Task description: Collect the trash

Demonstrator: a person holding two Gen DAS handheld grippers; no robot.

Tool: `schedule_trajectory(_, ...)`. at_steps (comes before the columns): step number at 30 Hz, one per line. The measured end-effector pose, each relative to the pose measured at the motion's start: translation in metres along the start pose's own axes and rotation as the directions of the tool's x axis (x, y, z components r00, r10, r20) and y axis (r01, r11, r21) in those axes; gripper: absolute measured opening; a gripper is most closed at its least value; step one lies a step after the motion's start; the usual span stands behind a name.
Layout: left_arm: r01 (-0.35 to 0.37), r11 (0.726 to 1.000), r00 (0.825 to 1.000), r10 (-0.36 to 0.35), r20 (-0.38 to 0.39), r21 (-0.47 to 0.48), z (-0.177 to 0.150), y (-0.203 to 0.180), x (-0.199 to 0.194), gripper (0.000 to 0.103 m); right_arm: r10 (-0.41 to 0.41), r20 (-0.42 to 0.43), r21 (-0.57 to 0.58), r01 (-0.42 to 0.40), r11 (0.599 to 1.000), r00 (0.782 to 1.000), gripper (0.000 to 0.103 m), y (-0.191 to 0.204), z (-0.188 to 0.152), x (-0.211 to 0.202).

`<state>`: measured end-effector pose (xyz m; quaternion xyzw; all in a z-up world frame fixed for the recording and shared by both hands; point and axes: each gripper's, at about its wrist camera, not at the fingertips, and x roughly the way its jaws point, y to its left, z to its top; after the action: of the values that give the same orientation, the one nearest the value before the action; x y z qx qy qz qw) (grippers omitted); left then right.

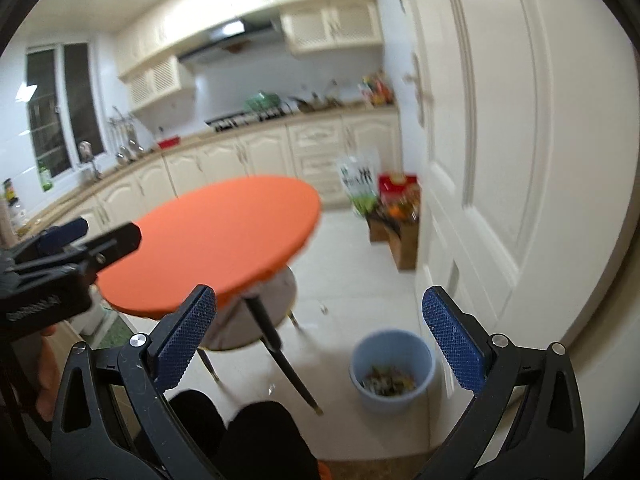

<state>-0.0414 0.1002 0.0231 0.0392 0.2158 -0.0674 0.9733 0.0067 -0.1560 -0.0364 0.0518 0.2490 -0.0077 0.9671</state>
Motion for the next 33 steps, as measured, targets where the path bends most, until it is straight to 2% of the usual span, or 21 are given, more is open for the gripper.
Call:
schedule_trajectory(3,-0.024,1.0,1.0,0.025,0.008,-0.011,-0.003,-0.004,-0.015,0.101,0.026,0.032,-0.031,-0.025,0.999,0.999,0.103,0.019,0.006,-0.019)
schedule_trajectory(8,-0.086,0.996,0.993,0.085,0.086,0.0,-0.003,-0.014,-0.055,0.102,0.076,0.086,-0.08,-0.069,0.994,0.993,0.103,0.044,0.015,-0.042)
schedule_trajectory(14,-0.083,0.996,0.991,0.084,0.108,-0.016,-0.014,-0.024,-0.079,0.102,0.077,0.142,-0.115,-0.061,0.992,0.987,0.103,0.063,0.022,-0.062)
schedule_trajectory(19,-0.079,0.996,0.987,0.082,0.135,-0.034,-0.02,-0.034,-0.1,0.102,0.076,0.188,-0.118,-0.054,0.992,0.979,0.103,0.064,0.027,-0.076)
schedule_trajectory(33,-0.084,0.995,0.986,0.091,0.141,-0.056,-0.01,-0.042,-0.09,0.102,0.018,0.223,-0.117,0.009,0.993,0.975,0.103,0.06,0.031,-0.087)
